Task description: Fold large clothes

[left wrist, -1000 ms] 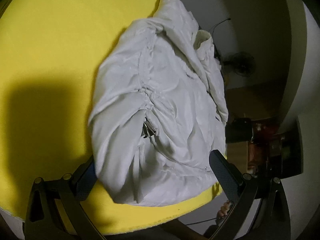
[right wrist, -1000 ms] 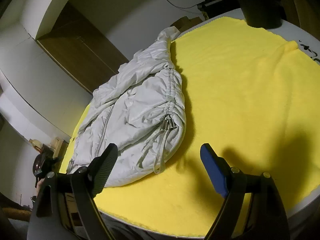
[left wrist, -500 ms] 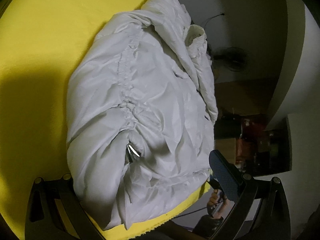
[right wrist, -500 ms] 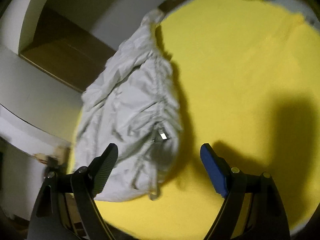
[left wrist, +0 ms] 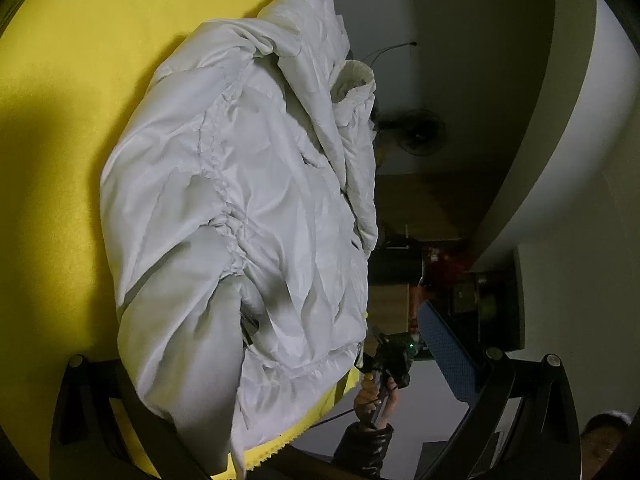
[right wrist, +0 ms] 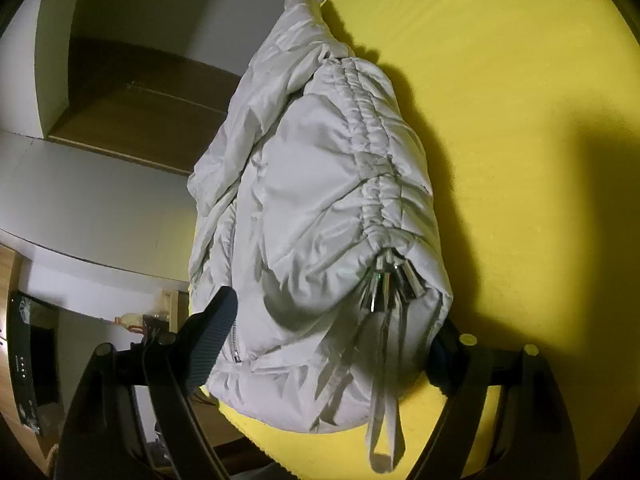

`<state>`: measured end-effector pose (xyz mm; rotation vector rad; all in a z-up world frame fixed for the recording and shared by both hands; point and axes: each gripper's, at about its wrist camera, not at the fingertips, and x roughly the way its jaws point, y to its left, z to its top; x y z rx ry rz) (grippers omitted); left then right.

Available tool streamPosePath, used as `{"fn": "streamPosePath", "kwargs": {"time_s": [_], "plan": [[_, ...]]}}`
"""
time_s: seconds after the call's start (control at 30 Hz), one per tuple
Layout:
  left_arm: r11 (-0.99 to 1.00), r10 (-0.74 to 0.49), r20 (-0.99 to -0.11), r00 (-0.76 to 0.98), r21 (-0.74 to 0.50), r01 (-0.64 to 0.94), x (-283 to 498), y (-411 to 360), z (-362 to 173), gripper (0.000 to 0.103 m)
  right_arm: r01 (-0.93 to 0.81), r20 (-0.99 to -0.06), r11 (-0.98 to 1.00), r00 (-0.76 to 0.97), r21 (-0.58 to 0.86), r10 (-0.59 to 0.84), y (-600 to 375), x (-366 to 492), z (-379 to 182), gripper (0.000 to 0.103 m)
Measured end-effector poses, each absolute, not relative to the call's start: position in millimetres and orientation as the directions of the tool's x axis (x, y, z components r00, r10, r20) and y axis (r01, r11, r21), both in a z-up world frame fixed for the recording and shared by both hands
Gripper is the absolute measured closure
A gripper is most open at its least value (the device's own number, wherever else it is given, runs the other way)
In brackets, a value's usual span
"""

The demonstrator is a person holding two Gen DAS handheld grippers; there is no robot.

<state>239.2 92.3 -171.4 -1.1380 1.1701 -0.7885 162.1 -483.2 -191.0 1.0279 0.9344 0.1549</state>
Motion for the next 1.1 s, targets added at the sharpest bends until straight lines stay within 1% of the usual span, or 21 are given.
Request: {"fn": "streamPosePath", "kwargs": {"time_s": [0.03, 0.07, 0.17, 0.23, 0.3, 0.33, 0.37, 0.43, 0.47, 0.5, 0.53, 0.57, 0.6, 0.7, 0.73, 0.87, 1.0, 1.1], "plan": [[0.274, -0.926, -0.284, 0.248, -0.959, -0.075, 238, 93, -170, 0.0, 0.309, -0.598, 0.542, 0.619, 0.782, 0.51, -484, 163, -191, 0.045], [0.269, -0.928, -0.277, 0.25, -0.961, -0.064, 238, 94, -168, 0.0, 0.323, -0.603, 0.54, 0.627, 0.777, 0.494, -486, 162, -190, 0.058], [0.256, -0.932, -0.261, 0.25, -0.965, -0.054, 239, 95, -165, 0.0, 0.319, -0.61, 0.555, 0.626, 0.768, 0.485, -484, 163, -188, 0.058], [0.301, -0.923, -0.309, 0.229, -0.951, -0.067, 240, 89, -167, 0.0, 0.345, -0.659, 0.588, 0.579, 0.732, 0.48, -479, 168, -194, 0.058], [0.335, -0.918, -0.338, 0.207, -0.941, -0.052, 239, 83, -166, 0.001, 0.35, -0.66, 0.585, 0.582, 0.731, 0.475, -476, 170, -197, 0.058], [0.348, -0.915, -0.35, 0.199, -0.936, -0.05, 239, 80, -166, 0.001, 0.355, -0.664, 0.589, 0.584, 0.726, 0.467, -476, 171, -197, 0.063], [0.357, -0.912, -0.358, 0.198, -0.933, -0.043, 238, 78, -165, 0.002, 0.359, -0.664, 0.587, 0.587, 0.726, 0.462, -476, 171, -197, 0.071], [0.356, -0.91, -0.358, 0.208, -0.933, -0.045, 237, 79, -166, 0.003, 0.35, -0.642, 0.568, 0.606, 0.745, 0.469, -476, 169, -197, 0.08], [0.361, -0.908, -0.362, 0.213, -0.932, -0.044, 236, 79, -166, 0.007, 0.344, -0.64, 0.571, 0.609, 0.745, 0.468, -476, 168, -196, 0.084], [0.389, -0.896, -0.387, 0.219, -0.921, -0.038, 235, 80, -166, 0.029, 0.336, -0.644, 0.586, 0.612, 0.738, 0.459, -474, 167, -194, 0.085], [0.437, -0.873, -0.434, 0.222, -0.899, -0.042, 235, 81, -167, 0.065, 0.332, -0.644, 0.592, 0.617, 0.735, 0.453, -474, 167, -192, 0.087], [0.475, -0.852, -0.473, 0.226, -0.879, -0.052, 234, 82, -168, 0.082, 0.325, -0.638, 0.593, 0.623, 0.737, 0.452, -472, 167, -190, 0.088], [0.5, -0.836, -0.501, 0.224, -0.864, -0.067, 232, 85, -171, 0.09, 0.32, -0.635, 0.594, 0.627, 0.738, 0.452, -472, 167, -188, 0.088], [0.5, -0.832, -0.511, 0.217, -0.859, -0.107, 230, 90, -179, 0.095, 0.306, -0.627, 0.6, 0.639, 0.739, 0.446, -469, 167, -182, 0.089], [0.516, -0.822, -0.528, 0.214, -0.849, -0.113, 228, 90, -180, 0.096, 0.303, -0.625, 0.602, 0.641, 0.739, 0.445, -469, 167, -181, 0.089], [0.534, -0.81, -0.542, 0.224, -0.84, -0.101, 226, 90, -180, 0.098, 0.294, -0.62, 0.606, 0.65, 0.739, 0.44, -469, 168, -178, 0.089], [0.531, -0.816, -0.523, 0.246, -0.846, -0.039, 225, 88, -161, 0.099, 0.28, -0.581, 0.577, 0.684, 0.767, 0.441, -471, 162, -171, 0.089], [0.525, -0.821, -0.505, 0.264, -0.851, 0.006, 222, 91, -140, 0.099, 0.231, -0.569, 0.62, 0.704, 0.749, 0.425, -465, 159, -151, 0.092]]}}
